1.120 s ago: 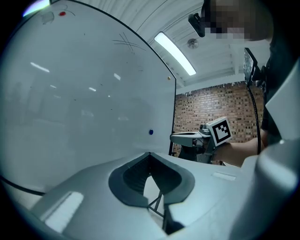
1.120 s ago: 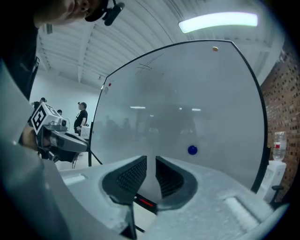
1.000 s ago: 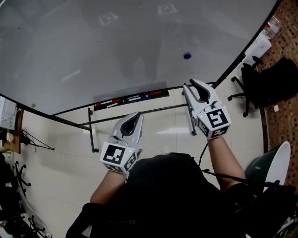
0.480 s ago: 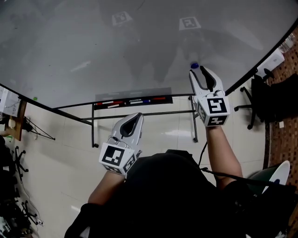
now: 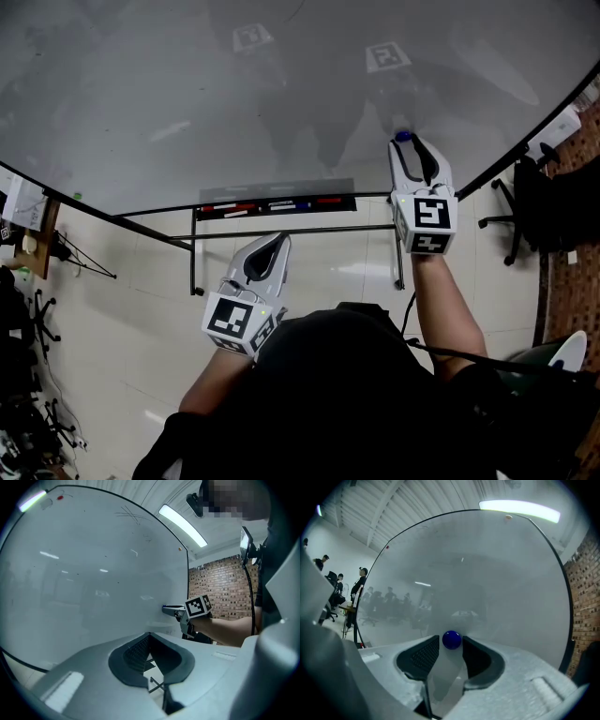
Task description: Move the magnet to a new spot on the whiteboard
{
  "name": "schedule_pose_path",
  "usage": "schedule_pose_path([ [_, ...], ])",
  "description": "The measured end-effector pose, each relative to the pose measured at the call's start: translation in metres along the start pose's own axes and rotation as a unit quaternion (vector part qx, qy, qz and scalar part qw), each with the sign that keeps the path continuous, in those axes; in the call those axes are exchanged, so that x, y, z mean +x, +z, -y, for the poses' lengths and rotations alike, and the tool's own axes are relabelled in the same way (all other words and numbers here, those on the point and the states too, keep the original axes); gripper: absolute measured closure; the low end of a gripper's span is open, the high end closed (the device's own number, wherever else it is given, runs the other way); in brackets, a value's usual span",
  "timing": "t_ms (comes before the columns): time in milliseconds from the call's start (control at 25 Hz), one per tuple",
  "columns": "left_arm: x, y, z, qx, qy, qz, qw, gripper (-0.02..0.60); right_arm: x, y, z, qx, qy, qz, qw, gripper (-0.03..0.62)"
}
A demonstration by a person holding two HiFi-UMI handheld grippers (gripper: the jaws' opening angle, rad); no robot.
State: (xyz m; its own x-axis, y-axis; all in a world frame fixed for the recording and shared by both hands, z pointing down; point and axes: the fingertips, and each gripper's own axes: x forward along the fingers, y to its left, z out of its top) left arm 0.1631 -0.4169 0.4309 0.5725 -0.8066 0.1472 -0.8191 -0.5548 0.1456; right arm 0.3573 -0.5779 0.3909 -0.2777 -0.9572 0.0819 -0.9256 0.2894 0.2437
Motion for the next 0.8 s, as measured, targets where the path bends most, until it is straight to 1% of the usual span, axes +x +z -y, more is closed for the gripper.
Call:
schedule_pose_path([
  [240, -0.008, 0.001, -0.005, 0.001, 0.0, 0.001, 1.0, 0.568, 0.001, 0.0, 0.003, 0.013, -0.039, -0.012, 0.999, 0.469],
  [600, -0.024, 0.0, -0.011, 0.0, -0.004, -0.003, 1.0, 0.568, 0.003, 0.001, 0.004, 0.028, -0.097, -0.027, 0.995, 0.47],
  [680, -0.028, -0.002, -0.013, -0.001, -0.005, -0.004, 1.0, 0.568, 0.003, 0.0, 0.004, 0.034, -0.105, -0.024, 0.994, 0.477],
  [800, -0.034, 0.001, -0.017, -0.003, -0.003, -0.008, 1.0, 0.568, 0.003, 0.0, 0.004, 0.045, -0.104, -0.023, 0.993, 0.482],
])
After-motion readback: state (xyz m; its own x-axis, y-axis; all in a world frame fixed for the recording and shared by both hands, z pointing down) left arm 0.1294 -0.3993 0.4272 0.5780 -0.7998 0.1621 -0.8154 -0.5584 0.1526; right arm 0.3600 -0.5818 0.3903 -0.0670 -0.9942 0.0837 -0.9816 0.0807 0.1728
